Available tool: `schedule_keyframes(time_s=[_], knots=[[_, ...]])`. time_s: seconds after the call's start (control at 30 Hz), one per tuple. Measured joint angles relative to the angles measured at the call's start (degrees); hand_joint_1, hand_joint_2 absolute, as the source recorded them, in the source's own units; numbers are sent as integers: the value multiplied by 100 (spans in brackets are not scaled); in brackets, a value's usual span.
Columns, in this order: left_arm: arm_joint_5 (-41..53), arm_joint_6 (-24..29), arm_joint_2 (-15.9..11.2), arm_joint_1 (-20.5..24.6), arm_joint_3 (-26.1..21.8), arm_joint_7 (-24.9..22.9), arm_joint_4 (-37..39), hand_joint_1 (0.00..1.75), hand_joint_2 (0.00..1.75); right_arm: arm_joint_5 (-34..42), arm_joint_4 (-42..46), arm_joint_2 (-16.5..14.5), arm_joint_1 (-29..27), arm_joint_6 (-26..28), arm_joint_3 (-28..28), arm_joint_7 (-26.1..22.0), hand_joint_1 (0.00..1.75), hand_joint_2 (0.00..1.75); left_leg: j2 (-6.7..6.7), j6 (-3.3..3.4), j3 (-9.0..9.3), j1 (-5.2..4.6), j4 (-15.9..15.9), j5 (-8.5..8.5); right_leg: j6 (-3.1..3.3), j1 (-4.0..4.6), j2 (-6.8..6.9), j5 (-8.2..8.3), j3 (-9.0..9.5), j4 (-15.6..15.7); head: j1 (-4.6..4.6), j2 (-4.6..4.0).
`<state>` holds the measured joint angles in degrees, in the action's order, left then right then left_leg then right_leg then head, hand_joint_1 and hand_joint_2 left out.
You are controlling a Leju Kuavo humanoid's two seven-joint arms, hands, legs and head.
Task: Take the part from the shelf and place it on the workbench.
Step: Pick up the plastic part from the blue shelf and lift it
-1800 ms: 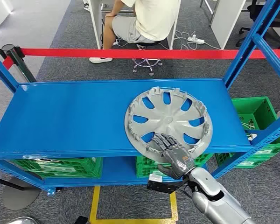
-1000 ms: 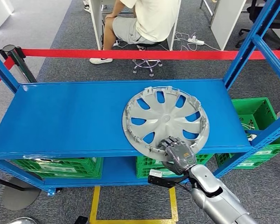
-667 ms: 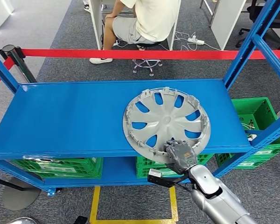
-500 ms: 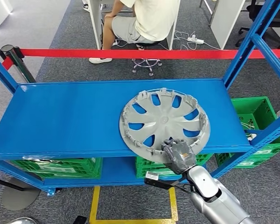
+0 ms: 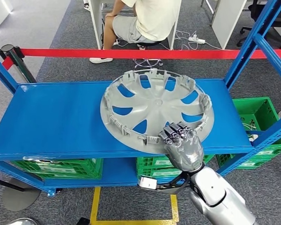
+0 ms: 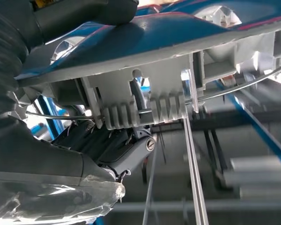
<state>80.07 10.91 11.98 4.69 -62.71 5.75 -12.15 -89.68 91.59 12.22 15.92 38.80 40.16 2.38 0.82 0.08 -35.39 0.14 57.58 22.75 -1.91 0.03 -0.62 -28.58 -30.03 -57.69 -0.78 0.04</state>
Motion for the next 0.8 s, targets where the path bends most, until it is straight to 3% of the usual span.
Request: schedule_keyframes(time_s=[0.4,0.8], knots=[[155,161,29,53,170,-91,1,0,175,-4,858,-19,-196,21,-447,-727,175,175,0,0,-1,0,0,0,-1,0,0,0,50,-1,0,0],[231,274,54,66,270,-146,1,0,175,-4,1025,-102,-345,19,-658,-1028,175,175,0,0,-1,0,0,0,-1,0,0,0,47,-1,0,0]])
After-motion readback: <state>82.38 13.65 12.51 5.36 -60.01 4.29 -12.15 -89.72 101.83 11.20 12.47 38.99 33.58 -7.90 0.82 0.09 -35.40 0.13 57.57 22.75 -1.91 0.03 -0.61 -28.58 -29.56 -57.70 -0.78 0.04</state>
